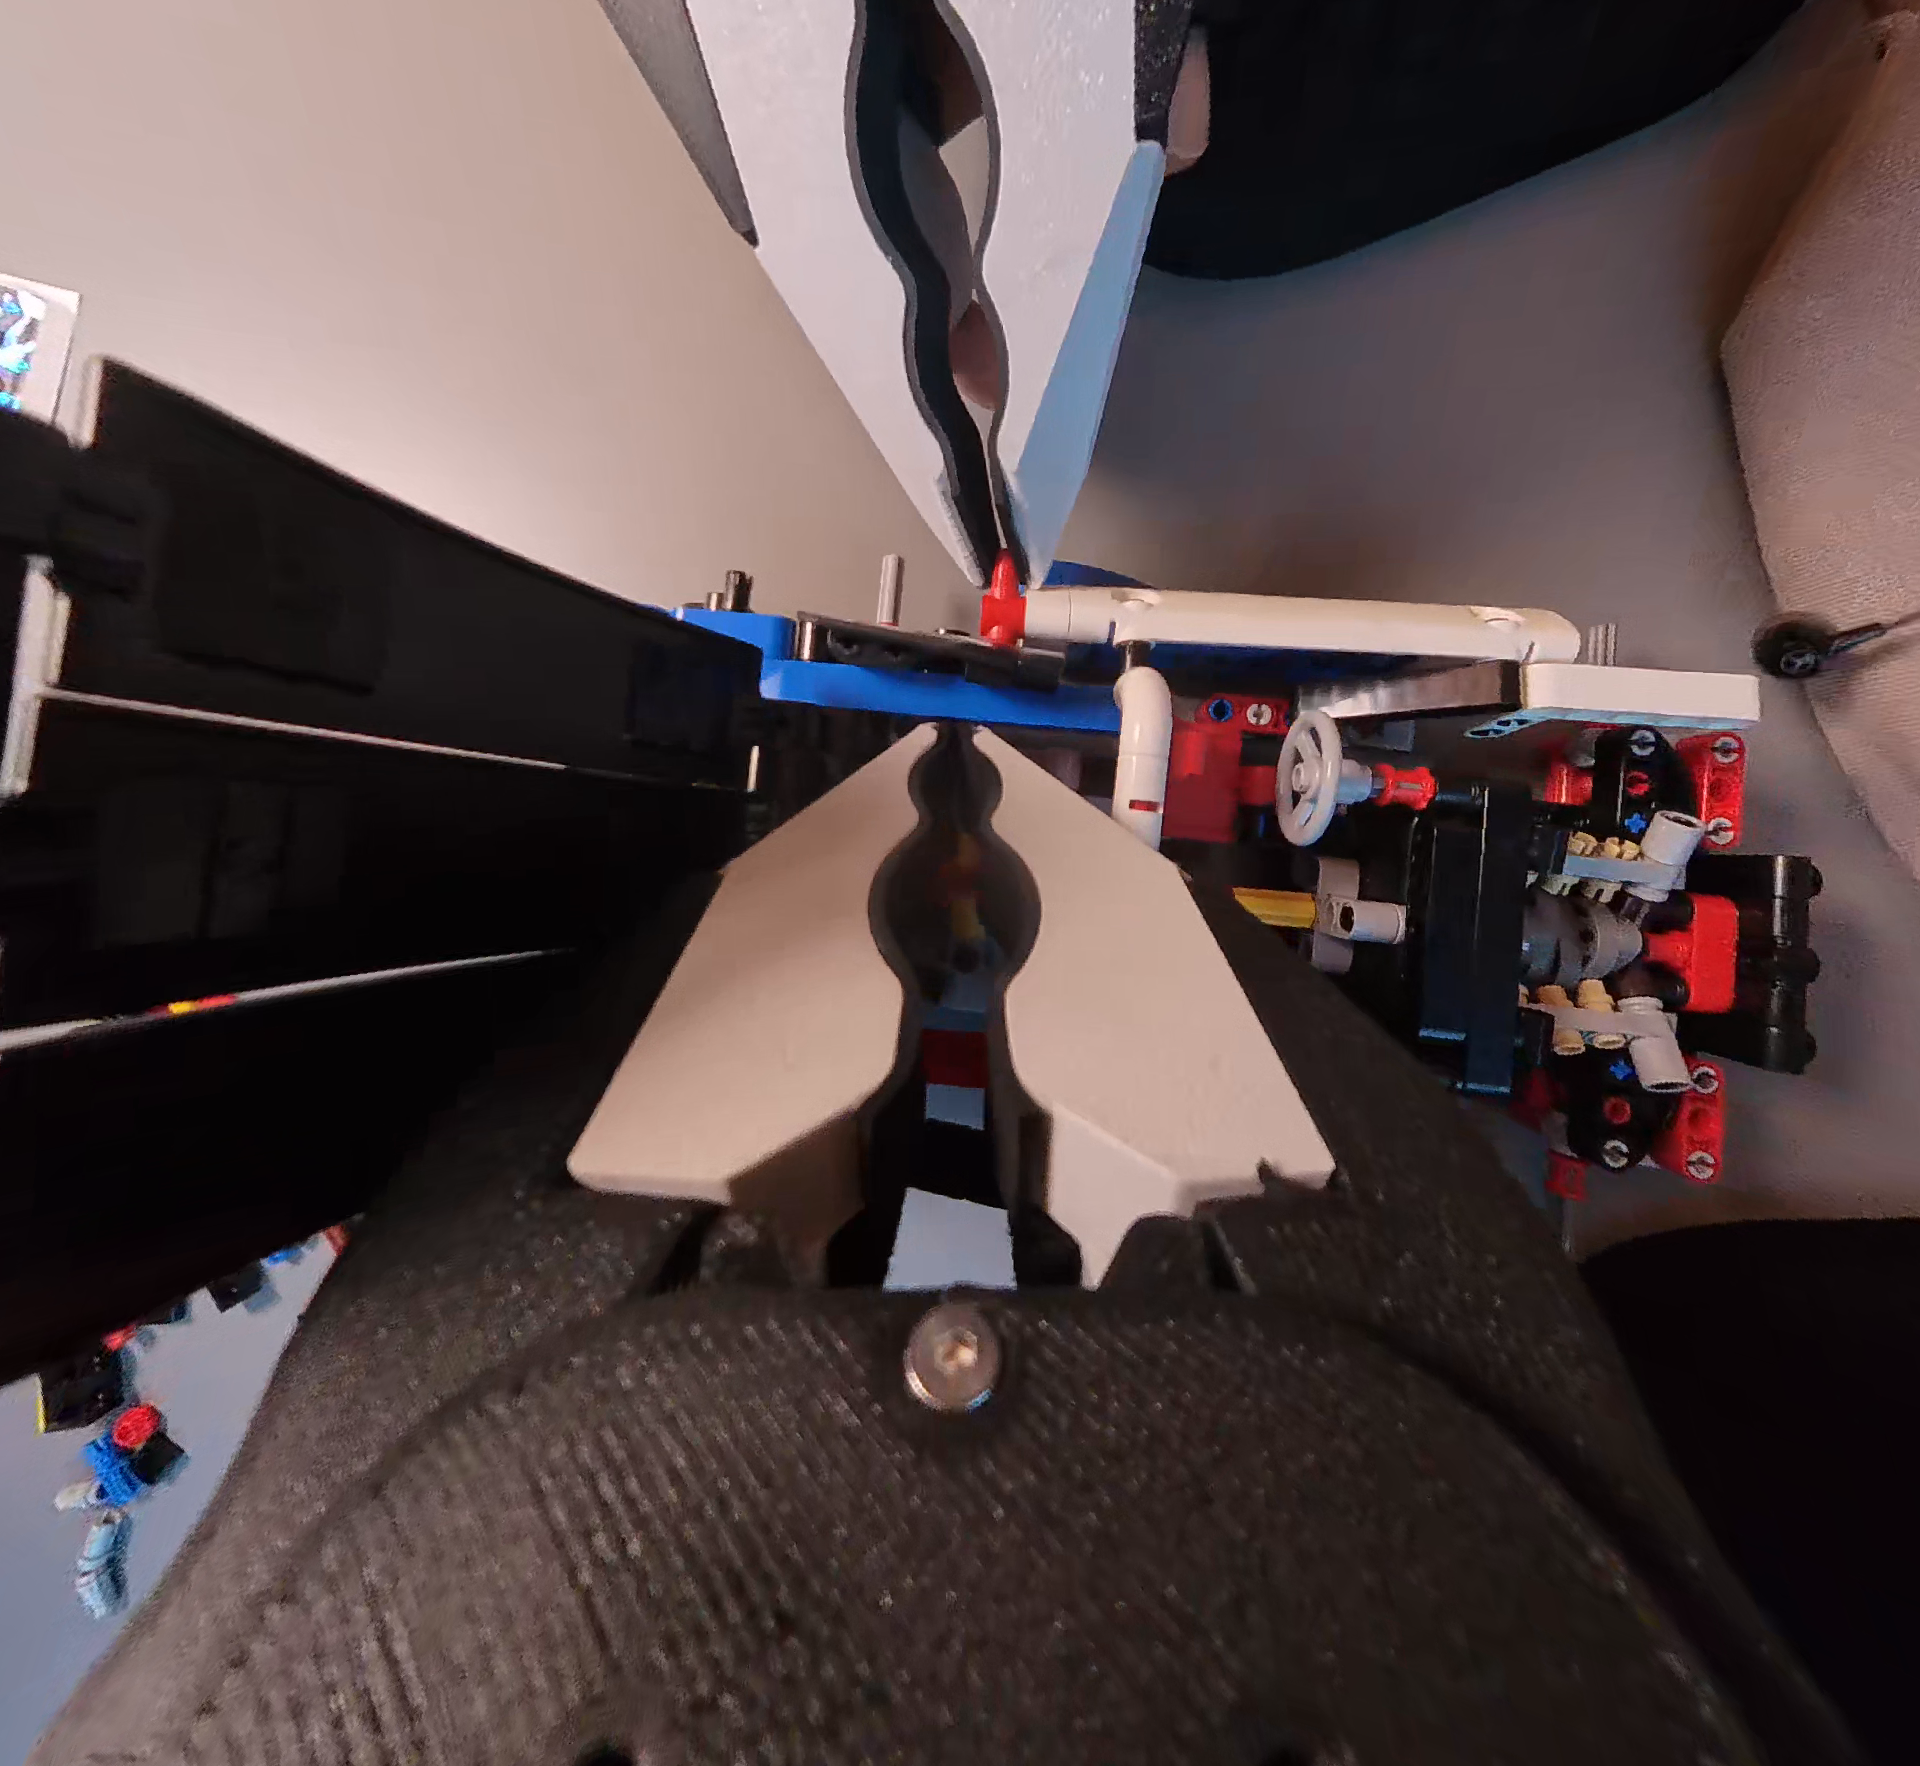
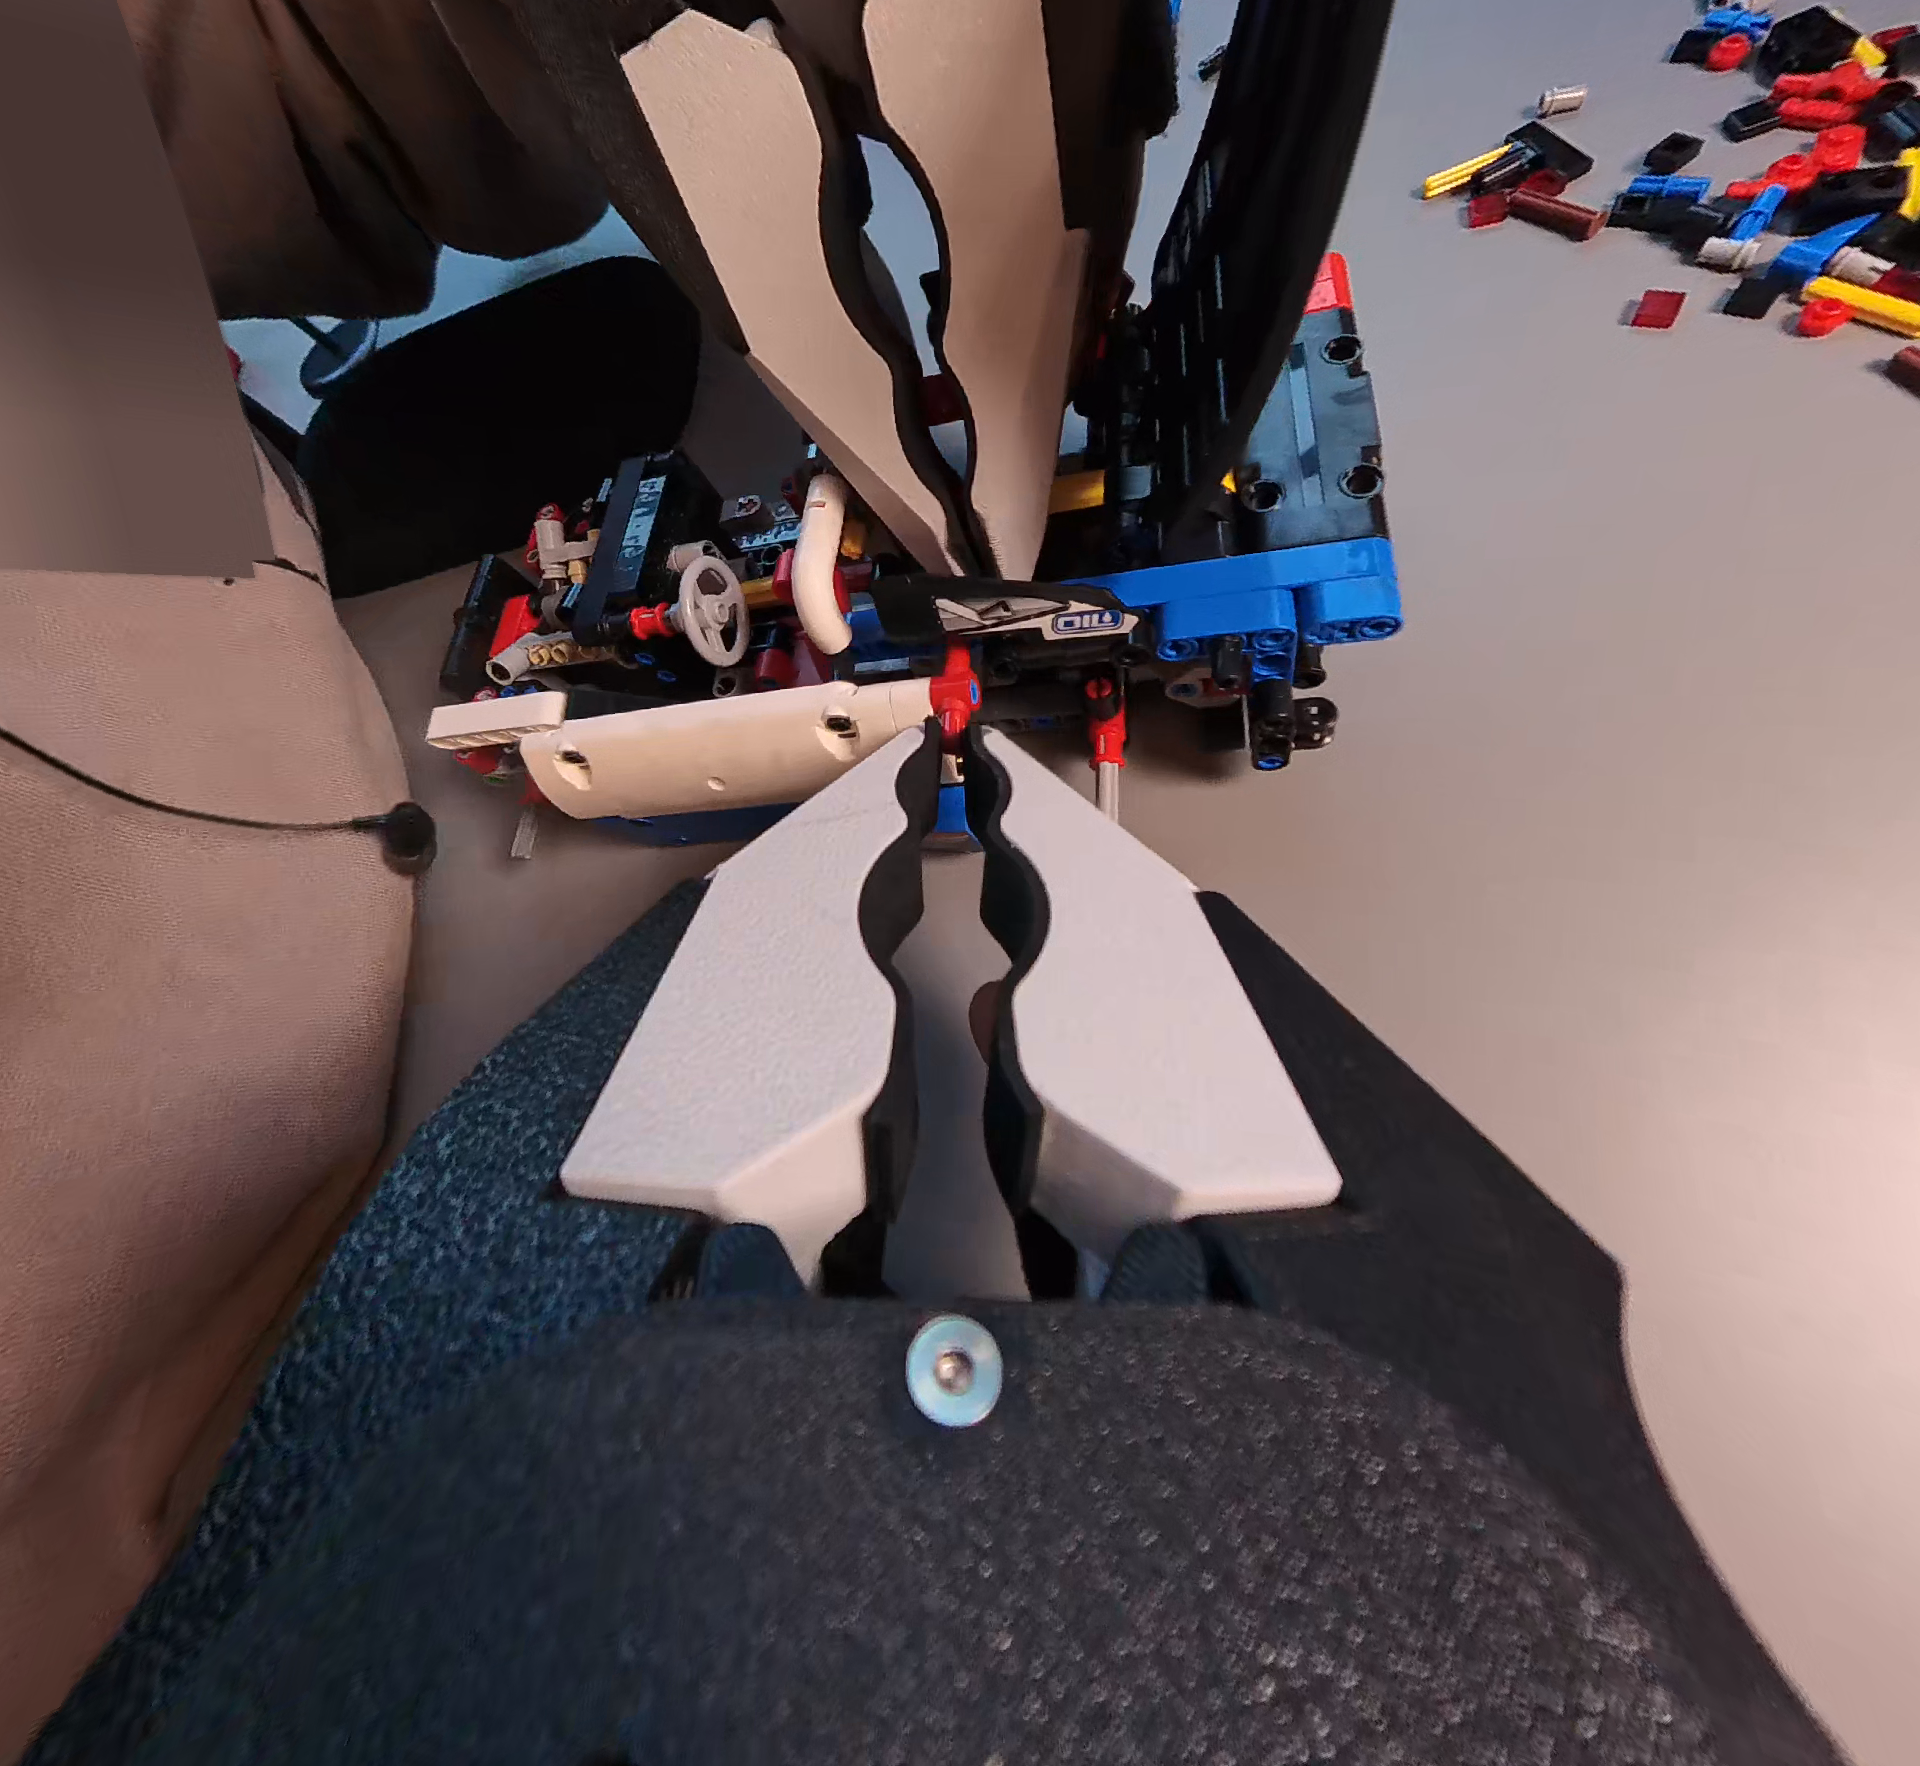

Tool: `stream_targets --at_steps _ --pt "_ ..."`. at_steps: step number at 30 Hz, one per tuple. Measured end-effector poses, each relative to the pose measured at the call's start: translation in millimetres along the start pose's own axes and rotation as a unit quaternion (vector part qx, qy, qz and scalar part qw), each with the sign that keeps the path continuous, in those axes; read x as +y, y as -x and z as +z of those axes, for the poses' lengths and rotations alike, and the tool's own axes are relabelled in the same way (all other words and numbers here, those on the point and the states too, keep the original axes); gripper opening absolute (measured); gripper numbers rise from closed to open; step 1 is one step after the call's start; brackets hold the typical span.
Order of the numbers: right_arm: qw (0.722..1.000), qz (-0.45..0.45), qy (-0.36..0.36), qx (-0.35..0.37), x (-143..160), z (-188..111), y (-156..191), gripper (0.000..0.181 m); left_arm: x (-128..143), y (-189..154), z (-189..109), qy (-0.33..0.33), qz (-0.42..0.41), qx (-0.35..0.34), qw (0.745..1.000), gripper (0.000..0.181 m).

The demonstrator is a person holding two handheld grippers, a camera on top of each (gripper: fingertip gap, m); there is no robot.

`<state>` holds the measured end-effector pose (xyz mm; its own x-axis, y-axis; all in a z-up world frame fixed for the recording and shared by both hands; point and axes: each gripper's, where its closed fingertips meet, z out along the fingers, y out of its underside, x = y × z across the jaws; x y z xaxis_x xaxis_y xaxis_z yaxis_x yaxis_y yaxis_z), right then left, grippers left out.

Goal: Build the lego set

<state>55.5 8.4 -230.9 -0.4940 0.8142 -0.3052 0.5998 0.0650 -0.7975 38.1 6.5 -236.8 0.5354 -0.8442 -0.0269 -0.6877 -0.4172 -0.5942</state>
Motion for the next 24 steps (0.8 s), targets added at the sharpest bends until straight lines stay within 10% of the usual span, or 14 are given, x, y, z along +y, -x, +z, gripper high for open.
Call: stream_targets --at_steps 24 --pt "1.0 0.025 -0.005 0.002 -8.5 7.9 -15.6 0.001 22.9 16.9 -10.0 0.081 -0.009 0.024 0.996 0.004"
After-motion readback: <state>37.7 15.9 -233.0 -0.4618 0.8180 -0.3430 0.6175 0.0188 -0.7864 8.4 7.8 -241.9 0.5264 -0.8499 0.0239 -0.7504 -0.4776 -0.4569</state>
